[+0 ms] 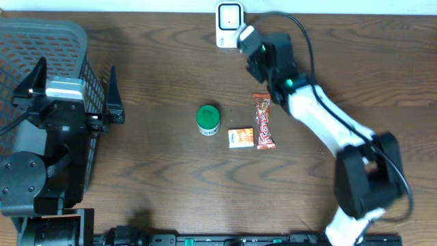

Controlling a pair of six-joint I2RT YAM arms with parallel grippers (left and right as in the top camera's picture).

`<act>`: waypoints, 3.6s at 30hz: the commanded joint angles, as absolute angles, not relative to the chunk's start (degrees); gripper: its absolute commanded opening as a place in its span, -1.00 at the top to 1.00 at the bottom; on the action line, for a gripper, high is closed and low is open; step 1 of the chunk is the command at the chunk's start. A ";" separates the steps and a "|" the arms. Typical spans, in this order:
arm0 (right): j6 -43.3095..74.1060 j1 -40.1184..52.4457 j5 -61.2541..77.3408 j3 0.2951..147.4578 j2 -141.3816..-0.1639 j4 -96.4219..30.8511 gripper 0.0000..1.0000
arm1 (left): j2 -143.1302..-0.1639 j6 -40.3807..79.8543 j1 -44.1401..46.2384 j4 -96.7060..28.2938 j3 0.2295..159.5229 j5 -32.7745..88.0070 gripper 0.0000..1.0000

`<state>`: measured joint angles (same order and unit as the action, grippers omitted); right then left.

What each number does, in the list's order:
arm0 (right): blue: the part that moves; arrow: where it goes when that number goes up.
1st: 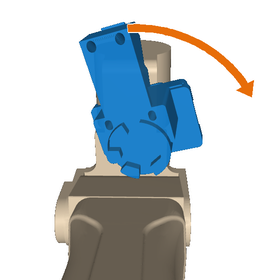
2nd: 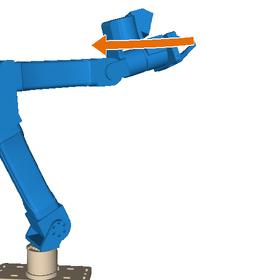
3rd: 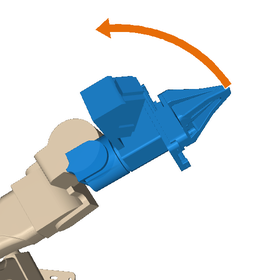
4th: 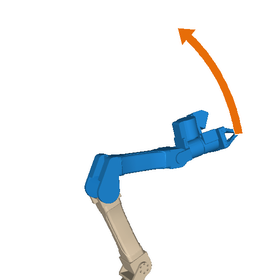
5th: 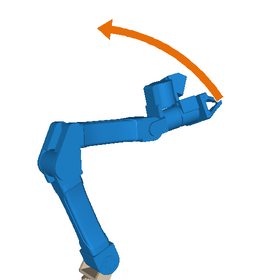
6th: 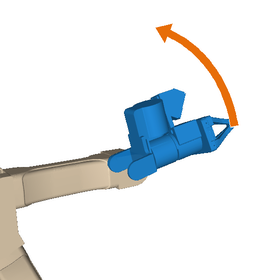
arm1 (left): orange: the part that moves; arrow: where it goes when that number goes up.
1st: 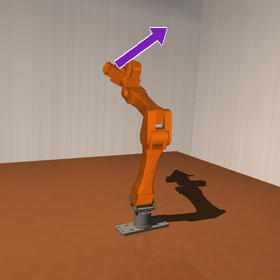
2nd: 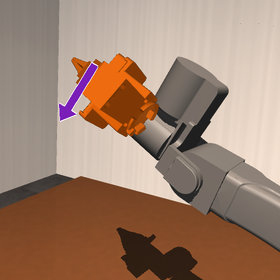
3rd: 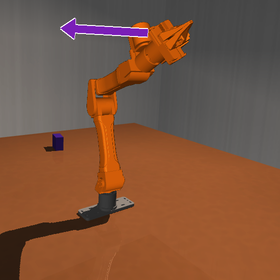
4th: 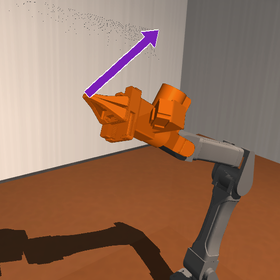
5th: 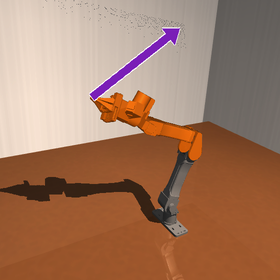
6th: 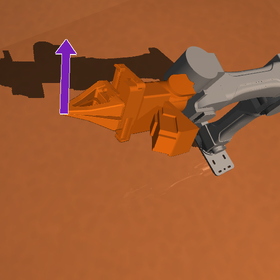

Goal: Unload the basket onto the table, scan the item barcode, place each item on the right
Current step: 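Lift the Panadol box and carry it toward the white scanner, then hold the Panadol box over the white scanner, then carry the Panadol box to the right table edge and release it, then reach the right gripper to the red chocolate bar and grasp it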

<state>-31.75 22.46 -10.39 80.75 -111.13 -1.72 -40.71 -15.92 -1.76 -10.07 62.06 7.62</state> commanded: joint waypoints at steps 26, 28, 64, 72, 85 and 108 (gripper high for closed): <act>-60.25 25.43 -35.57 114.02 -146.76 14.74 0.31 | -40.27 -15.81 -1.52 -9.78 61.93 8.38 -0.99; -60.31 25.56 -38.92 114.50 -145.69 15.27 0.31 | -40.27 -15.81 -1.52 -9.74 61.93 8.36 -0.99; -2.74 -36.14 -10.39 96.66 -121.80 -59.20 -0.17 | -28.42 -15.79 -1.52 -6.55 61.93 8.38 -0.99; 4.45 -47.51 -6.22 92.07 -121.34 -56.69 -0.21 | -28.42 -15.81 -1.52 -6.52 61.93 8.38 -0.99; 5.58 -32.53 13.63 93.43 -97.27 -56.66 -0.98 | -28.21 -15.81 -1.52 -6.59 61.93 8.36 -0.99; 21.02 16.78 23.29 63.55 -93.67 -47.97 -0.76 | -28.16 -15.81 -1.52 -6.52 61.93 8.38 -0.99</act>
